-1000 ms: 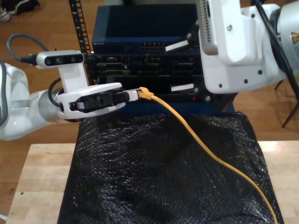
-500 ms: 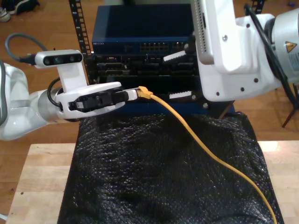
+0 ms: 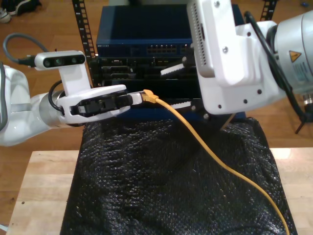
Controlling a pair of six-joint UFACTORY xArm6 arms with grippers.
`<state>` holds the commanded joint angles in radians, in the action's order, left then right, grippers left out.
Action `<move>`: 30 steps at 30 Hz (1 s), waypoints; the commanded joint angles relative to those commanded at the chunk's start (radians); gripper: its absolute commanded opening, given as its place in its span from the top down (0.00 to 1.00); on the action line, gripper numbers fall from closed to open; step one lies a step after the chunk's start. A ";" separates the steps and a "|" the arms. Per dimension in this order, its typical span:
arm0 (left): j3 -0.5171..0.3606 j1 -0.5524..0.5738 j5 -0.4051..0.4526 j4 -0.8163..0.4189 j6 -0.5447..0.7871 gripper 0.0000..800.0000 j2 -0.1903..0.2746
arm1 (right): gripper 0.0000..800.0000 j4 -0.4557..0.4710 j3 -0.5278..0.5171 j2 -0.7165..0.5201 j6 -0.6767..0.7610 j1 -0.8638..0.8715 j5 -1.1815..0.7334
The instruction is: Grab the cable and plug it in
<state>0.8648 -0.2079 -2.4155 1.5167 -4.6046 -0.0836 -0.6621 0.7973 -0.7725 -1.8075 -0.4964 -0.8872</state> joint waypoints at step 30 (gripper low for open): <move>0.002 -0.002 0.011 0.000 -0.002 0.99 0.000 | 0.93 -0.002 -0.008 -0.003 0.002 -0.002 0.003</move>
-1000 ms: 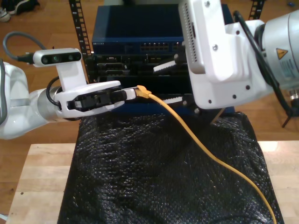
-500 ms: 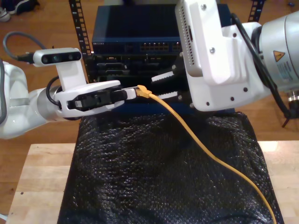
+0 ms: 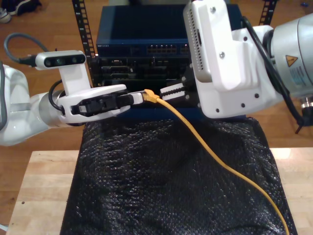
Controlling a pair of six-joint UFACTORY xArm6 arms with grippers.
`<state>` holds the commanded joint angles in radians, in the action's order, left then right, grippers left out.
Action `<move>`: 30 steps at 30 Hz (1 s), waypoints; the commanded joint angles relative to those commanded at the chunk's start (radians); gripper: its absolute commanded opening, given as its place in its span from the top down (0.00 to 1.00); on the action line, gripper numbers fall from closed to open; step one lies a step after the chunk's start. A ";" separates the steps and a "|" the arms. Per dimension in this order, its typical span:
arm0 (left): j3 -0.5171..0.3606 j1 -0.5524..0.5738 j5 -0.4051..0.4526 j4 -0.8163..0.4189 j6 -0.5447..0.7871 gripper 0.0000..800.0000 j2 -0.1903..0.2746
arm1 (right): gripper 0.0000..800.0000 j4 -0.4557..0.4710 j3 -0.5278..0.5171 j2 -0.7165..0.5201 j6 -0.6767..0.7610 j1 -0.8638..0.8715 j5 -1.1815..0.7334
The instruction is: Grab the cable and plug it in
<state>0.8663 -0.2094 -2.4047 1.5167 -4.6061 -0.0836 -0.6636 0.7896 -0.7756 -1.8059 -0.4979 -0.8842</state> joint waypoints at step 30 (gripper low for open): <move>0.002 0.002 0.023 -0.002 0.002 0.99 0.000 | 0.24 0.003 0.020 -0.008 -0.003 0.011 0.077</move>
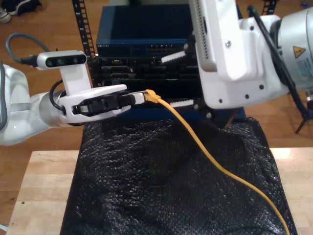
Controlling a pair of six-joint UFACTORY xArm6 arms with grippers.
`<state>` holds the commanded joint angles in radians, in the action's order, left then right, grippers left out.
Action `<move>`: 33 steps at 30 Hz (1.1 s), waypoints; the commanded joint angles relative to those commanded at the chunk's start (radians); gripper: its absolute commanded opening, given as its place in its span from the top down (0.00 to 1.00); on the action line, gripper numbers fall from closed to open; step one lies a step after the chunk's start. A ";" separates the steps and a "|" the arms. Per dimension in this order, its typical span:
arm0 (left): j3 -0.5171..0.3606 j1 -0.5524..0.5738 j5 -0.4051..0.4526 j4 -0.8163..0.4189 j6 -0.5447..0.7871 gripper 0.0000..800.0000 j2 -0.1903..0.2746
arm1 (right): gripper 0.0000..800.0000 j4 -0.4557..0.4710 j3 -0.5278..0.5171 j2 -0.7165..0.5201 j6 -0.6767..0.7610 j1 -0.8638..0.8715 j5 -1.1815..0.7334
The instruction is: Grab the cable and plug it in
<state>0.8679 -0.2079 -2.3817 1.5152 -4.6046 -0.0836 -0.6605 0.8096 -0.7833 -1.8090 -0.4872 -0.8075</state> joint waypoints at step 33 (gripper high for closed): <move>-0.003 -0.020 0.069 0.003 0.000 0.98 -0.003 | 0.29 -0.002 -0.025 -0.054 0.008 -0.084 0.014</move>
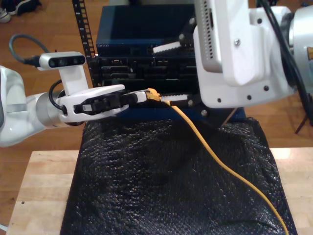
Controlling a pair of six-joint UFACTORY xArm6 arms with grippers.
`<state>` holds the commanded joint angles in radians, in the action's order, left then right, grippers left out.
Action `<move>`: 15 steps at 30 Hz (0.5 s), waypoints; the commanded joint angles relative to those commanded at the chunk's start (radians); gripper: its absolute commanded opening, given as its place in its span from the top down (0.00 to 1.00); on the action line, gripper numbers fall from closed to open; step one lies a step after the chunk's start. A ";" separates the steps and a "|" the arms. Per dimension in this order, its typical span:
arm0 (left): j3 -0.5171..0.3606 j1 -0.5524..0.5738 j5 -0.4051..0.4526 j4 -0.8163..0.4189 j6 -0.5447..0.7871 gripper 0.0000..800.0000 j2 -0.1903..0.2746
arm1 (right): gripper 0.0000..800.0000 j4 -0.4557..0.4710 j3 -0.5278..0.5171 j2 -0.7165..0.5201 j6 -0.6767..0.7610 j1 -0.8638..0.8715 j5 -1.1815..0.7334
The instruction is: Grab the cable and plug it in
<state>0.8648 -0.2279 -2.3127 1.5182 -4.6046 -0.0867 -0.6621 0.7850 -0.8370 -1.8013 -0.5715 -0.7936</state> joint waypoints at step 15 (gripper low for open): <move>-0.002 -0.006 -0.044 0.017 0.000 0.98 -0.002 | 0.29 0.000 -0.032 0.031 -0.005 -0.009 0.003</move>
<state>0.8633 -0.2340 -2.3572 1.5351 -4.6046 -0.0882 -0.6621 0.7528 -0.8063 -1.8059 -0.5808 -0.7906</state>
